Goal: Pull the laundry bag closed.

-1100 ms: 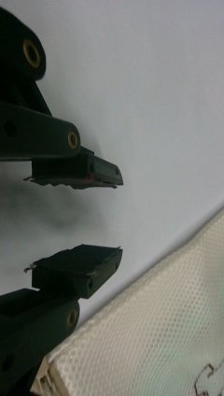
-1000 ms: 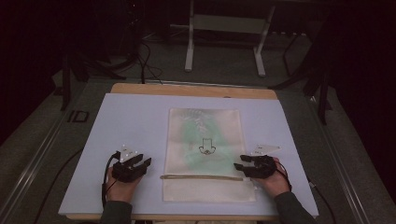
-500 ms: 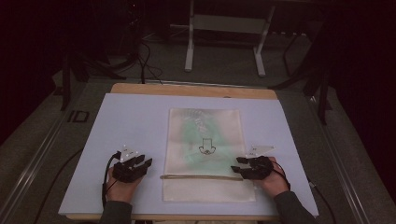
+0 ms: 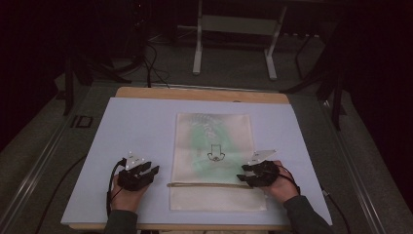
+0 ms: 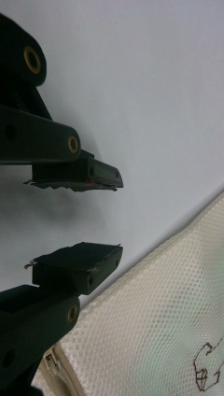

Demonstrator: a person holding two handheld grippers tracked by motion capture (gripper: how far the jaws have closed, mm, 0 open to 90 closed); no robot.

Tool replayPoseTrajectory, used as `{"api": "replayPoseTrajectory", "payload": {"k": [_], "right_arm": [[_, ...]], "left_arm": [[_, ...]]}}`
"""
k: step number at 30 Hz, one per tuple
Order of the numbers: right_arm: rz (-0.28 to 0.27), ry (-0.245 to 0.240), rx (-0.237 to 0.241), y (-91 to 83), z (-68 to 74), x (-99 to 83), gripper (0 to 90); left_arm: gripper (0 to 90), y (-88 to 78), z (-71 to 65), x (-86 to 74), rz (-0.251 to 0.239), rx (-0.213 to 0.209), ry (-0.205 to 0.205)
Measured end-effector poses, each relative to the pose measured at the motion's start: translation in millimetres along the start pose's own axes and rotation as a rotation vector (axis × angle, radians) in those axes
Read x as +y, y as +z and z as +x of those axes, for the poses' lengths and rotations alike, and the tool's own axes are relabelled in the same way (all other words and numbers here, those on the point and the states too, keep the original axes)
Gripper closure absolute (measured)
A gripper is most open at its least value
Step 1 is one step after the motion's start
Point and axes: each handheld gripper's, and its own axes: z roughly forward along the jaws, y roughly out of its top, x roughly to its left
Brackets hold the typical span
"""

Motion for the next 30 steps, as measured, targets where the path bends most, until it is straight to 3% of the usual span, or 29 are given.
{"api": "replayPoseTrajectory", "payload": {"k": [22, 30], "right_arm": [[0.11, -0.118, 0.033, 7.7, 10.3, 30.2, 56.1], [0.133, -0.133, 0.044, 12.0, 14.5, 36.7, 55.8]], "left_arm": [[60.7, 1.4, -1.3, 0.1, 0.018, -0.005, 0.014], [60.7, 2.2, -1.6, 0.0, 0.022, -0.008, 0.017]]}}
